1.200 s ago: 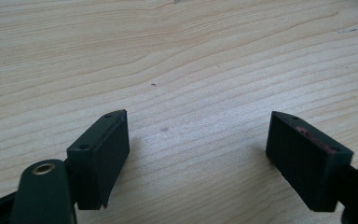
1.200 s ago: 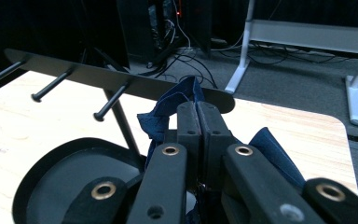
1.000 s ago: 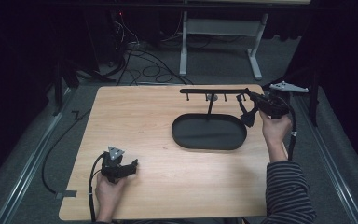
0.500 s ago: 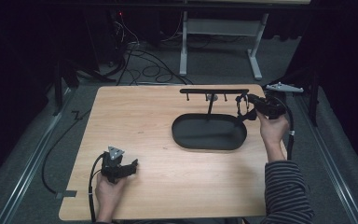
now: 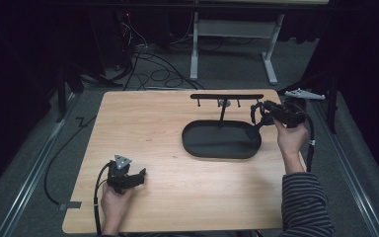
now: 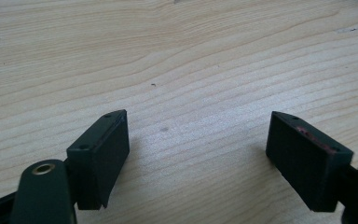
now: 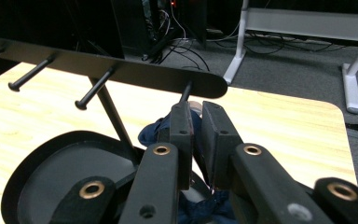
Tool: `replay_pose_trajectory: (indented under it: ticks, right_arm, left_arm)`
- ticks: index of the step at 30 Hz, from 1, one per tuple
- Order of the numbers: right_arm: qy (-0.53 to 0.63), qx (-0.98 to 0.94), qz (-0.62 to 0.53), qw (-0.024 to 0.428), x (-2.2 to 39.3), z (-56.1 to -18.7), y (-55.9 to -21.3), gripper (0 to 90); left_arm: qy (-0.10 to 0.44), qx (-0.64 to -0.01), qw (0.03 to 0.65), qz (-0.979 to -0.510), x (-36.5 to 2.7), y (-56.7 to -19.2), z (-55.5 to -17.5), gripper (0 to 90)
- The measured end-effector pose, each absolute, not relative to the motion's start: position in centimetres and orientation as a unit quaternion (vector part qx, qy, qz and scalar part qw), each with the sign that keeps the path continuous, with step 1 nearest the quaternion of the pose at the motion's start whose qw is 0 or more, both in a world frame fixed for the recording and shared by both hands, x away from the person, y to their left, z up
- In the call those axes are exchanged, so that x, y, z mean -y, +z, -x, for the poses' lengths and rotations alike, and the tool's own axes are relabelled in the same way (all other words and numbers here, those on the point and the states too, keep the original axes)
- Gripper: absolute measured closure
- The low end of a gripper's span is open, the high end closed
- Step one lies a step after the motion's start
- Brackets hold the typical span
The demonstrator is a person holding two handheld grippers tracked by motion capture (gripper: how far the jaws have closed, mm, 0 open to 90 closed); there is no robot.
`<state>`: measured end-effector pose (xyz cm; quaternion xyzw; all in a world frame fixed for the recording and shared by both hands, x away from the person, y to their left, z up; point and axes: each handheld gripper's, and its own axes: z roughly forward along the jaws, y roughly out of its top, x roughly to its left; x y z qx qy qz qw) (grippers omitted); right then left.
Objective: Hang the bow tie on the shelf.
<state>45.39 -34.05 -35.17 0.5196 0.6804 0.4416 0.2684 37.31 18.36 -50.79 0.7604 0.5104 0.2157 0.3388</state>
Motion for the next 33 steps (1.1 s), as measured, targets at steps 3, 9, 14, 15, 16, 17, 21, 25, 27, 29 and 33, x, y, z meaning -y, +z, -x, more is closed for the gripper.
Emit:
replay_pose_trajectory:
  ticks: [3, 9, 14, 15, 16, 17, 21, 25, 27, 29, 33]
  right_arm:
    - [0.438, -0.682, -0.521, 0.267, 34.2, -45.0, -35.3, 84.0]
    - [0.444, -0.676, -0.525, 0.265, 34.8, -44.1, -35.5, 80.3]
    - [0.449, -0.668, -0.527, 0.271, 35.5, -43.3, -35.6, 73.8]
    - [0.450, -0.666, -0.530, 0.271, 35.6, -43.2, -35.6, 73.2]
    - [0.453, -0.664, -0.530, 0.269, 35.7, -43.1, -35.6, 72.6]
    - [0.453, -0.664, -0.530, 0.269, 35.7, -43.1, -35.6, 72.6]
    - [0.453, -0.662, -0.534, 0.267, 36.1, -42.7, -35.7, 69.5]
    - [0.458, -0.658, -0.535, 0.266, 36.4, -41.9, -36.0, 68.6]
    - [0.461, -0.657, -0.534, 0.266, 36.5, -41.6, -36.0, 68.2]
    - [0.462, -0.656, -0.535, 0.266, 36.6, -41.4, -36.0, 67.9]
    - [0.462, -0.656, -0.535, 0.265, 36.8, -40.9, -35.9, 67.4]
  left_arm:
    - [0.215, -0.510, 0.339, -0.760, -18.4, -50.8, -37.3, 21.5]
    - [0.216, -0.510, 0.339, -0.761, -18.3, -50.8, -37.3, 21.5]
    - [0.216, -0.510, 0.339, -0.760, -18.3, -50.8, -37.3, 21.5]
    - [0.216, -0.511, 0.340, -0.760, -18.3, -50.8, -37.3, 21.5]
    - [0.216, -0.510, 0.339, -0.760, -18.3, -50.8, -37.3, 21.5]
    - [0.216, -0.510, 0.339, -0.760, -18.3, -50.8, -37.3, 21.6]
    - [0.216, -0.510, 0.339, -0.760, -18.3, -50.8, -37.3, 21.5]
    - [0.215, -0.509, 0.340, -0.761, -18.3, -50.8, -37.3, 21.5]
    - [0.215, -0.509, 0.340, -0.761, -18.3, -50.8, -37.3, 21.5]
    - [0.215, -0.509, 0.340, -0.761, -18.3, -50.8, -37.3, 21.5]
    - [0.215, -0.509, 0.340, -0.761, -18.3, -50.8, -37.3, 21.6]
